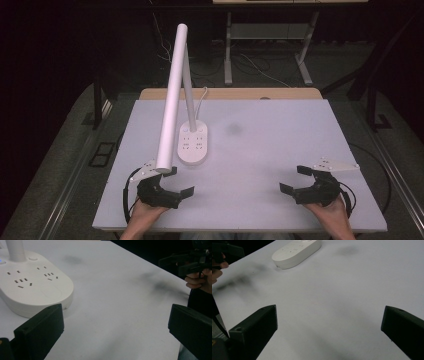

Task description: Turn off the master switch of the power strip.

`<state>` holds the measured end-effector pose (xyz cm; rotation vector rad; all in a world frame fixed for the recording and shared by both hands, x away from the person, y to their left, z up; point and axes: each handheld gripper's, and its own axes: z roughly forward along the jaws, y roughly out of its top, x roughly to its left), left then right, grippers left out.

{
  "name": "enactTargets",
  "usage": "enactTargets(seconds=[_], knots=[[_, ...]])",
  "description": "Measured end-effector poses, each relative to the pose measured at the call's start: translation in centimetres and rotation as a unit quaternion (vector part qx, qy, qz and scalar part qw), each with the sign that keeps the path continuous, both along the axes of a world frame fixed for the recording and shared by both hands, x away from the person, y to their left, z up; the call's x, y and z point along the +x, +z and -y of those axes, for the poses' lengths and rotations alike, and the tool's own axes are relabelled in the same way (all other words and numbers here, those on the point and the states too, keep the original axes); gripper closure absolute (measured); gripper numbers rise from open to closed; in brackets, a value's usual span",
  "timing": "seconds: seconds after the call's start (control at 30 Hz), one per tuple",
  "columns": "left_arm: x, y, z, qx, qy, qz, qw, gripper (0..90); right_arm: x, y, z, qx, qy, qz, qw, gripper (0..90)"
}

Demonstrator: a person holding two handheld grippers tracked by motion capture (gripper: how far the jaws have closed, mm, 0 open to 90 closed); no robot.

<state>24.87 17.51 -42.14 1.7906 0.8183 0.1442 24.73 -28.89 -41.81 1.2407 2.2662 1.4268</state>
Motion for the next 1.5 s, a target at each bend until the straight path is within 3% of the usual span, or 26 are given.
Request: enactTargets(seconds=[0.67,1.5], knots=[[-0.3,0.3,0.4,0.009,-0.011,0.015,0.9998,0.0,-0.1,0.2,0.1,-0.003,0.008,-0.016,0.9998,0.0],[-0.1,1.4,0.5,0.024,-0.03,0.007,0.9993,0.6,-0.4,0.2,0.1,-0.007,0.013,-0.024,0.9996,0.0]])
